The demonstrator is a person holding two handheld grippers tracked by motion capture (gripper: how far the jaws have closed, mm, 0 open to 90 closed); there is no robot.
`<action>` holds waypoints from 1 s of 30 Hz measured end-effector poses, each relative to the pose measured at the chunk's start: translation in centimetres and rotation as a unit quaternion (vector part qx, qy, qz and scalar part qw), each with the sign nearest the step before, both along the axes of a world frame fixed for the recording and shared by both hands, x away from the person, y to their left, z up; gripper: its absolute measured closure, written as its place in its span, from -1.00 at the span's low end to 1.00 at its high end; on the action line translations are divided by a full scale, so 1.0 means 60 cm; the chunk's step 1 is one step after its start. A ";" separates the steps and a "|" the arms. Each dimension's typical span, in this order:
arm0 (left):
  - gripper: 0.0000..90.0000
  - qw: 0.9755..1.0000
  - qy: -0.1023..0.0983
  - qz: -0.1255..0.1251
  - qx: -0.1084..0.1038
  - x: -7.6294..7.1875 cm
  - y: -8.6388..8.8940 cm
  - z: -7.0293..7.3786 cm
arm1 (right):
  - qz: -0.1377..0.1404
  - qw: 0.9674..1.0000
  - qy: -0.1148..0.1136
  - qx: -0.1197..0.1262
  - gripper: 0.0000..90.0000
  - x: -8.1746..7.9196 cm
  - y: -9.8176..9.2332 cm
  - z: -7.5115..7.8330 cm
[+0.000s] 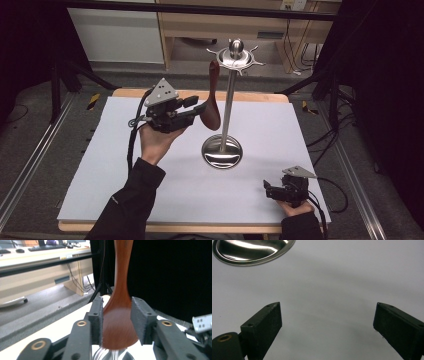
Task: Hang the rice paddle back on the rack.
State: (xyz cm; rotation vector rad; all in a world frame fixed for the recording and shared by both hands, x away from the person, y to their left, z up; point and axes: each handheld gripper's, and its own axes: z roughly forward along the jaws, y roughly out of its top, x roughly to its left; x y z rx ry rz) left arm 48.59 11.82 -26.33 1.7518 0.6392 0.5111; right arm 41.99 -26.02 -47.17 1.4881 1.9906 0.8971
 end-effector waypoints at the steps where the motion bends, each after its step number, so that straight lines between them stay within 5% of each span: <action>1: 0.31 1.000 0.002 0.001 0.002 -0.003 0.006 -0.006 | -0.001 1.000 0.000 0.001 -0.81 0.000 0.000 0.000; 18: 0.00 0.998 0.045 0.029 0.031 -0.041 0.074 -0.108 | -0.002 1.000 0.002 -0.001 -0.81 0.000 -0.001 -0.002; 30: -0.18 0.993 0.069 0.070 0.057 -0.057 0.129 -0.180 | -0.006 1.000 0.003 -0.001 -0.81 -0.001 -0.002 -0.002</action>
